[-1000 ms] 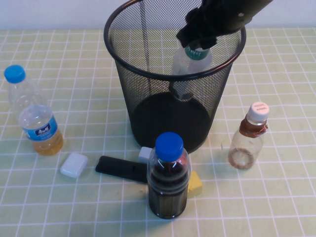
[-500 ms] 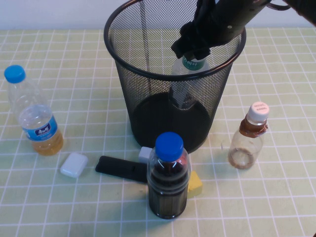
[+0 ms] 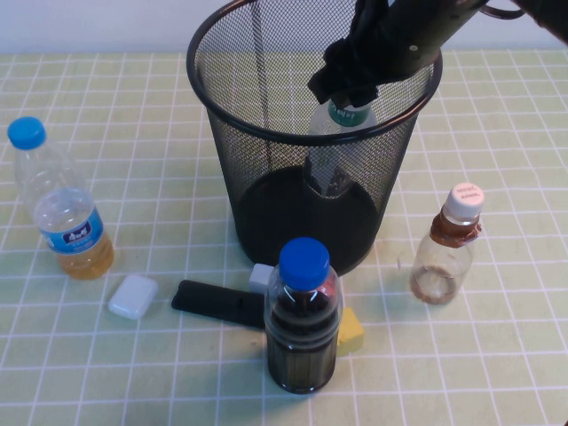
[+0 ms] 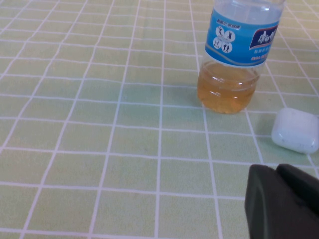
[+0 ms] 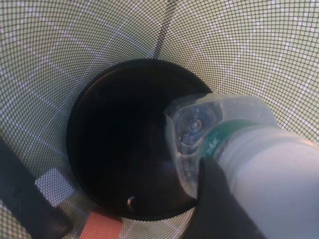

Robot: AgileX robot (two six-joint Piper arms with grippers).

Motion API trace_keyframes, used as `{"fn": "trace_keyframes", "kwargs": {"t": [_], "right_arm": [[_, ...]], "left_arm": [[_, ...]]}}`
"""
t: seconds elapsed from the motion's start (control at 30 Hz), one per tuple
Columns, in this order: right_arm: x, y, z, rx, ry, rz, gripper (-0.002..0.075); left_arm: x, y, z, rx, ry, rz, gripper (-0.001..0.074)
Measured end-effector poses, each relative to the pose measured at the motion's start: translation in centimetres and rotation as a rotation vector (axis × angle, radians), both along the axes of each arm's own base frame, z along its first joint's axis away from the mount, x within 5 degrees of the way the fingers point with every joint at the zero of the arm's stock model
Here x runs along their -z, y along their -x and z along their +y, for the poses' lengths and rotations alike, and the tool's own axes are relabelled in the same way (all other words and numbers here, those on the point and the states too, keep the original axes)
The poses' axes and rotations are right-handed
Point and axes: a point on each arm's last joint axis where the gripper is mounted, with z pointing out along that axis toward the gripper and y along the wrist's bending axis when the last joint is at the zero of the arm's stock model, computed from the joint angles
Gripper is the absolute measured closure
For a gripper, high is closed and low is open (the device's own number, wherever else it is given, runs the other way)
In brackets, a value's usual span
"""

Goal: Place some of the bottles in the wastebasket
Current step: Place the bottle in the trash can, then pick up a bottle from the table with right arm

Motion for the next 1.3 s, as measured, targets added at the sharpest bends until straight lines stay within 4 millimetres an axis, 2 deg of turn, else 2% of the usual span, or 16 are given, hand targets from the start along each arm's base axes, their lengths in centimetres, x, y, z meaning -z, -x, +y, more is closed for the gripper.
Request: {"fn": "trace_keyframes", "kwargs": {"t": [0.23, 0.6, 0.83, 1.0, 1.17, 1.3], "right_arm": [[-1.1, 0.8, -0.5, 0.0, -0.017, -0.024, 0.033], [-3.3, 2.7, -1.8, 0.004, -0.038, -0.053, 0.0334], [-5.9, 5.3, -3.7, 0.01, -0.061, -0.081, 0.0334], [-7.8, 8.1, -5.7, 0.02, -0.072, -0.087, 0.0334], [-9.2, 10.5, -7.3, 0.033, -0.1, -0.103, 0.0334], [-9.4, 12.1, -8.5, 0.042, -0.109, -0.11, 0.0334]], "left_arm": [[0.0, 0.0, 0.0, 0.0, 0.0, 0.0, 0.0741], [0.0, 0.0, 0.0, 0.0, 0.0, 0.0, 0.0741], [0.0, 0.0, 0.0, 0.0, 0.0, 0.0, 0.0741], [0.0, 0.0, 0.0, 0.0, 0.0, 0.0, 0.0741], [0.0, 0.0, 0.0, 0.0, 0.0, 0.0, 0.0741], [0.0, 0.0, 0.0, 0.0, 0.0, 0.0, 0.0741]]}}
